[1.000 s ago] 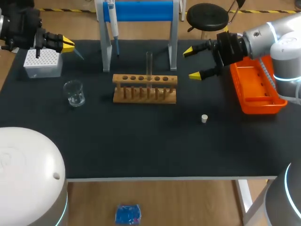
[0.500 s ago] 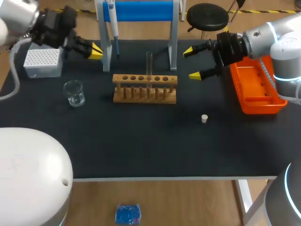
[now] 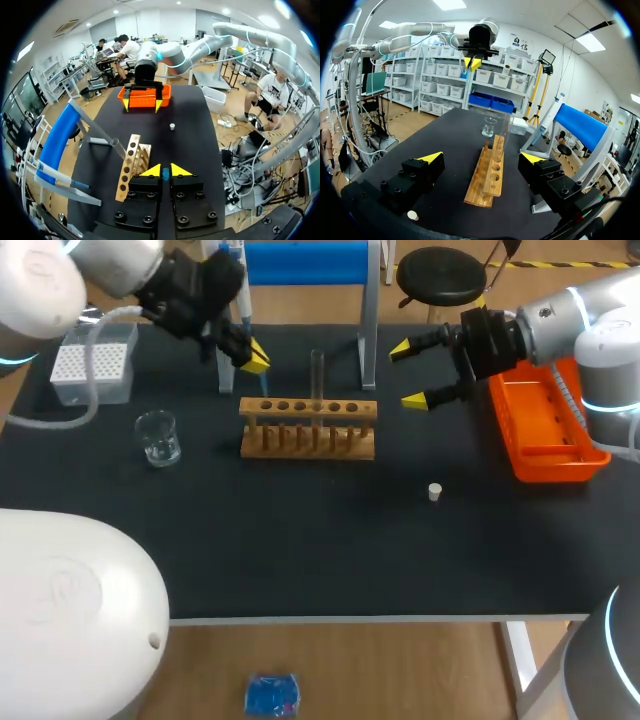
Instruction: Invert the test tube, pick up the pipette, mount the tip to pipette, aspirate from beaker and dispense into the tube, eject the tip, return the pipette, and cap with the stopper.
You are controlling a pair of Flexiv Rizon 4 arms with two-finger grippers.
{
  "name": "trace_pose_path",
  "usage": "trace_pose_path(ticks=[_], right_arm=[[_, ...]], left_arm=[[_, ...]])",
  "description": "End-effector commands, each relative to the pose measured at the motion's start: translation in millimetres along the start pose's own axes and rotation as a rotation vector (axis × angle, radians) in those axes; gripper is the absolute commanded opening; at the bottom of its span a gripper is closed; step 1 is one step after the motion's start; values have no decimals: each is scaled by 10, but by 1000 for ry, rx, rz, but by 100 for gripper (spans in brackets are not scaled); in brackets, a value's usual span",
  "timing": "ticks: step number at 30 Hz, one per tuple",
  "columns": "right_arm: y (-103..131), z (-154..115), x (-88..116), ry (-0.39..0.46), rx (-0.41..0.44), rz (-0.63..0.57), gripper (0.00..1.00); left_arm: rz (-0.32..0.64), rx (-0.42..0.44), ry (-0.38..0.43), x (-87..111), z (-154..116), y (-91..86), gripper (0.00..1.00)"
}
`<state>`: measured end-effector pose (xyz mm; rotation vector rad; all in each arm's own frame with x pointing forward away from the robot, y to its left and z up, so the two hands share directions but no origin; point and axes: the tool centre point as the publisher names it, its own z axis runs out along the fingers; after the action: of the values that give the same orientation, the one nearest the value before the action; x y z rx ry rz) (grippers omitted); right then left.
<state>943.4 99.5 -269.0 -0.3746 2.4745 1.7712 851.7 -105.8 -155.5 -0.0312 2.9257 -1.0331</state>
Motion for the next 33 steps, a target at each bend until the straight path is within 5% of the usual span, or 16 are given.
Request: trace_pose_path(ticks=[1, 16, 33], right_arm=[[2, -3, 1, 0, 1, -1, 100], [2, -3, 1, 0, 1, -1, 100], [2, -3, 1, 0, 1, -1, 100]], left_arm=[[15, -79, 29, -18, 102, -139, 0], [-36, -113, 78, 14, 528, -244, 0], [-89, -90, -18, 5, 629, -179, 0]])
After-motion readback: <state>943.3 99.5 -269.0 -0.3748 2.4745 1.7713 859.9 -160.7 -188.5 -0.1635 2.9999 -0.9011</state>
